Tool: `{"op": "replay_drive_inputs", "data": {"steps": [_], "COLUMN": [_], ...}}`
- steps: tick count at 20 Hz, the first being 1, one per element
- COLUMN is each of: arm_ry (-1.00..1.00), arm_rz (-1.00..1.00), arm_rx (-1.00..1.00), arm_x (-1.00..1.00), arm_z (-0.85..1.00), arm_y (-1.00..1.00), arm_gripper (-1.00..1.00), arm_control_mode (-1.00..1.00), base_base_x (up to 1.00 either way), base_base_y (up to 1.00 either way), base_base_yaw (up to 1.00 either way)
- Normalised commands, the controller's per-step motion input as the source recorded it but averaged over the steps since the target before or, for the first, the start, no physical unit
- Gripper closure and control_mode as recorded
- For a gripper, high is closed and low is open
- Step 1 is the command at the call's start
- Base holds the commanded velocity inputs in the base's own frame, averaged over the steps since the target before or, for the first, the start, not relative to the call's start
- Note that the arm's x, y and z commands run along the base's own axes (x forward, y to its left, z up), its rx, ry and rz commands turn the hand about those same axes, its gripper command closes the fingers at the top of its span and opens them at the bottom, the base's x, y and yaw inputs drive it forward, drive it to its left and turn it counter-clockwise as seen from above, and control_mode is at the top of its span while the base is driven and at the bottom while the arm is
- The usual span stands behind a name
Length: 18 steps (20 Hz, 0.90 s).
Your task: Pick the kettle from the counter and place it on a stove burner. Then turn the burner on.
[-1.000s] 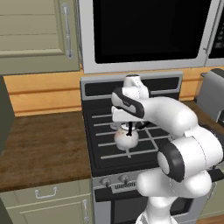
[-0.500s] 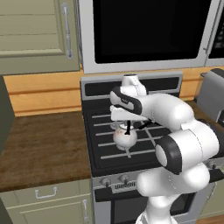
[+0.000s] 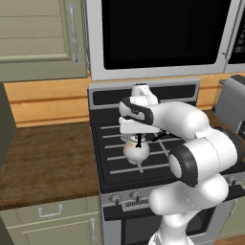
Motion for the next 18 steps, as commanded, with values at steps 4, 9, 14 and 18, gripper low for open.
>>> {"op": "replay_drive_inputs", "data": {"steps": [4, 9, 14, 18], "arm_ry": [0.0, 0.0, 0.0, 0.0], "arm_rz": [-0.01, -0.01, 0.0, 0.0], "arm_rx": [0.0, 0.0, 0.0, 0.0], "arm_x": [-0.02, 0.0, 0.0, 0.0], "arm_z": [0.0, 0.0, 0.0, 0.0], "arm_y": [0.0, 0.0, 0.0, 0.0], "arm_gripper": [1.0, 1.0, -1.0, -1.0], "arm_control_mode": [-1.0, -1.0, -1.0, -1.0], "base_base_x": [0.0, 0.0, 0.0, 0.0], "base_base_y": [0.0, 0.0, 0.0, 0.0], "base_base_yaw": [0.0, 0.0, 0.0, 0.0]}}
